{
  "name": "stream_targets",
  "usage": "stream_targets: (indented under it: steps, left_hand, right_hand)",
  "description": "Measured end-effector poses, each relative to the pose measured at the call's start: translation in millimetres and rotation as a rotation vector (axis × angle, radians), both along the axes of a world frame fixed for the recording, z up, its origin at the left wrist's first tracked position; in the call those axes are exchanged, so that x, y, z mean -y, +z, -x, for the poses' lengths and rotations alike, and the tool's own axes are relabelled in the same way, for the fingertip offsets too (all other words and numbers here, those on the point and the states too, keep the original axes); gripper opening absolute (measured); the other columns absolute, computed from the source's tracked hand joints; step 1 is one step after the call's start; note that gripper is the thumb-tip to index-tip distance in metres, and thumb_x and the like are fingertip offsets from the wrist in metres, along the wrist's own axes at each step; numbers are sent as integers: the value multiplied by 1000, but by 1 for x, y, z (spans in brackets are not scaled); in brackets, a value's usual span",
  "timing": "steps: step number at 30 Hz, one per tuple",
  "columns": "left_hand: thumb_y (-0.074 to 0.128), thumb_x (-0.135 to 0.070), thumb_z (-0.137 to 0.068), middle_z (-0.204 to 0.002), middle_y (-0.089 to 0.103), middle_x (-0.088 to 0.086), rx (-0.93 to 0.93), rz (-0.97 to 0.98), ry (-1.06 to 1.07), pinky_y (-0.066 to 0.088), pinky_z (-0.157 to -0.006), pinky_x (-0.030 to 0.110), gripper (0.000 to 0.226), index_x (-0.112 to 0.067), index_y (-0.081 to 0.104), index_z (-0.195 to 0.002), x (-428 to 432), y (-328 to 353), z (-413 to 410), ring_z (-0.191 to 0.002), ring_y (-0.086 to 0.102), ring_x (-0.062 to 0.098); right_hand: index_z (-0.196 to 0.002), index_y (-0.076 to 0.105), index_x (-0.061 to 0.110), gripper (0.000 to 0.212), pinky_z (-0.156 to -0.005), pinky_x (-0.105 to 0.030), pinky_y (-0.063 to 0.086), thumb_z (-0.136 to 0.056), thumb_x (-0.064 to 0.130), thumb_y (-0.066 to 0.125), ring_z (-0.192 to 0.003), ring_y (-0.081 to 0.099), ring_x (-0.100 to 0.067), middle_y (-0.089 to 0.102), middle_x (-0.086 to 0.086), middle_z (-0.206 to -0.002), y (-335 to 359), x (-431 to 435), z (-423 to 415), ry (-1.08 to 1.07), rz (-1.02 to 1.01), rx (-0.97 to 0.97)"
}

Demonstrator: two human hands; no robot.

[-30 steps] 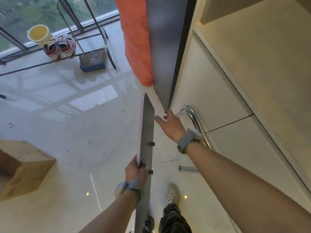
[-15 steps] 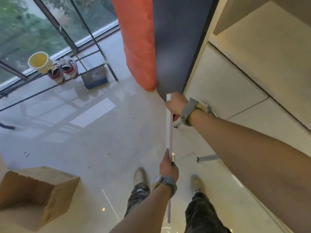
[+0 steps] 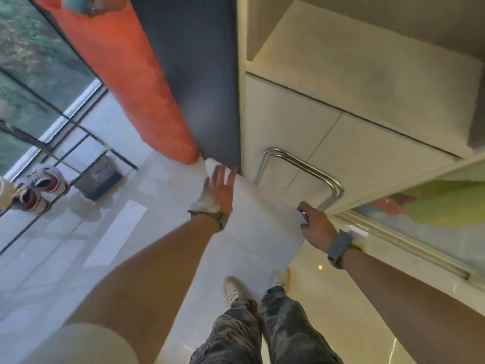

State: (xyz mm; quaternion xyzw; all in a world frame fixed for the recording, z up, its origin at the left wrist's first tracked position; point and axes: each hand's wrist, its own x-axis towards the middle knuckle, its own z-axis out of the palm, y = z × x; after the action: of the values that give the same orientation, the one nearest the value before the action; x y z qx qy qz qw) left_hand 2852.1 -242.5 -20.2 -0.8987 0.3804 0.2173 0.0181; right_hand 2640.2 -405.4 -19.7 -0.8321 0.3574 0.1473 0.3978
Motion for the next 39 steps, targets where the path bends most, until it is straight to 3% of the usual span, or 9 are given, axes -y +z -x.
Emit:
stream_targets:
  steps: [3, 6, 9, 12, 16, 21, 24, 31, 39]
  left_hand:
    - [44, -14, -92, -161, -2, 7, 142, -135, -200, 0, -120, 53, 66, -26, 15, -149, 31, 0, -27, -148, -7, 31]
    - [29, -13, -93, -152, 36, 0, 100, -175, -328, -6, -119, 52, 48, -32, 41, -136, 64, -7, -41, -145, 21, 26]
    - [34, -11, -89, -122, 59, 0, -25, -229, -386, 28, -113, 46, 43, -30, 48, -126, 93, -19, -41, -119, 50, 25]
    - [40, -12, -88, -112, 59, 2, -84, -287, -437, 41, -87, 38, 35, -28, 51, -117, 118, -46, -32, -108, 54, 25]
    - [40, -8, -88, -110, 61, -1, -91, -315, -467, 40, -89, 41, 36, -29, 54, -113, 151, -84, -28, -106, 53, 24]
    - [42, -13, -91, -116, 62, -1, -106, -345, -488, 40, -93, 43, 36, -32, 54, -119, 195, -125, -42, -111, 55, 25]
    - [44, -16, -92, -119, 62, 3, -115, -355, -538, 47, -90, 39, 34, -29, 53, -123, 221, -144, -49, -110, 58, 28]
    - [47, -14, -91, -115, 65, 7, -89, -385, -591, 48, -85, 41, 32, -27, 55, -119, 252, -177, -64, -105, 61, 30]
    - [43, -10, -92, -117, 62, 5, -137, -393, -598, 43, -78, 37, 36, -27, 52, -123, 278, -186, -88, -107, 58, 28]
  right_hand:
    - [-88, 46, 19, 28, -52, -24, 34, -80, -7, 45, -65, 47, -26, 57, -11, -68, 6, 25, 27, -26, 5, 22]
    - [-85, 48, 20, 27, -59, -32, 35, -80, -6, 46, -71, 49, -27, 64, -18, -81, 1, 55, 56, -102, -7, 51]
    - [-88, 48, 23, 27, -61, -29, 37, -84, -4, 48, -73, 50, -26, 62, -11, -80, -21, 87, 69, -125, -49, 6]
    - [-94, 47, 25, 28, -57, -19, 35, -88, -2, 48, -69, 50, -23, 54, 5, -71, -54, 116, 74, -89, -70, -43]
    - [-101, 51, 24, 27, -54, -24, 37, -89, 0, 46, -71, 55, -23, 66, -9, -90, -105, 141, 81, -87, -116, -133]
    - [-139, 44, 13, 49, -92, -32, 43, -92, 1, 48, -119, 55, -31, 54, -10, -134, -158, 174, 66, -211, -110, -179]
    - [-146, 34, 14, 57, -106, -40, 42, -91, 4, 44, -129, 47, -33, 40, -10, -147, -184, 191, 49, -256, -78, -284]
    - [-147, 31, 24, 64, -102, -46, 46, -88, 3, 39, -132, 47, -33, 38, -5, -153, -225, 219, 31, -294, -43, -344]
    - [-121, 54, 2, 40, -79, -38, 45, -84, -9, 45, -106, 57, -41, 54, -23, -124, -233, 238, 6, -369, 36, -287]
